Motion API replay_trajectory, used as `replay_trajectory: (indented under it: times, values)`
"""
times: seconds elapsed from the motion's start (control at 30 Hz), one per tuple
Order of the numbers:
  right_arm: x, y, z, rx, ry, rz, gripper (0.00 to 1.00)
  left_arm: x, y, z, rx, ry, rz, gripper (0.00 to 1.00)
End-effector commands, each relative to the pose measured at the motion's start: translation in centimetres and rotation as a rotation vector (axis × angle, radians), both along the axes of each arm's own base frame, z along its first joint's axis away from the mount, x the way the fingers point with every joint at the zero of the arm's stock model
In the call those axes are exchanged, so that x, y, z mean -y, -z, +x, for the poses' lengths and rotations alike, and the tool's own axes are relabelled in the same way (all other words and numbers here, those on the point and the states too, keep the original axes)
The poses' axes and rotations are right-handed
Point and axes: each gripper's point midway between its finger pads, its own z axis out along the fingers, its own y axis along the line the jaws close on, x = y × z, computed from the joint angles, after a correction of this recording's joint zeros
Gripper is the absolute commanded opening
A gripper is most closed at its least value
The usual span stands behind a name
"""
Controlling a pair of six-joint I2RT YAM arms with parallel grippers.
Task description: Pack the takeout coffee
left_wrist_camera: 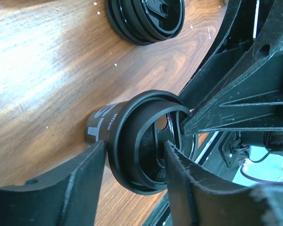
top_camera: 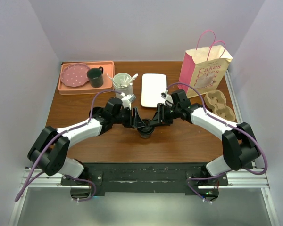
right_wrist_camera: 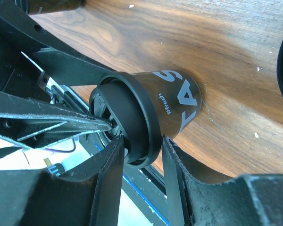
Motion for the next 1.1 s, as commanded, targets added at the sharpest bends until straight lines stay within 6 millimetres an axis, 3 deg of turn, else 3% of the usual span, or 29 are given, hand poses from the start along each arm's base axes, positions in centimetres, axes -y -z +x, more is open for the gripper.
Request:
replay_trajectory:
  times: [0.0,0.13,0.3,0.77,0.97,1.07]
  values:
    - [1.0,2.3,-1.1,-0.035,-0.016,-0.063,0.41,-0.1,1.3,-0.3,-0.022,-0.008,0.021,0.51]
    - [1.3,2.0,-1.5,-0.034,-0.017,-0.062,0.51,-0.7,2.3,-0.8,-0.044,-0.015,0.057,0.50]
    - [1.2,1.3,-2.4,-0.030,-0.030,-0.030,0.55,-1.3,2.8,-1.2,-0.053,-0.028,0.075,0.50]
    - [0.3,0.4,-3.3,-0.028,-0.084,0.055,0.47,-1.3,3.4,-2.1,-0.079,-0.030,0.100,0.50]
    - [1.0,2.1,-3.9,-0.041,-0.075,0.033,0.38,-1.2,4.0,-2.5,-0.093,-0.033,0.119,0.50]
    - [2.0,4.2,-4.5,-0.055,-0.060,-0.021,0.34,-1.4,4.4,-2.7,-0.099,-0.037,0.134,0.49]
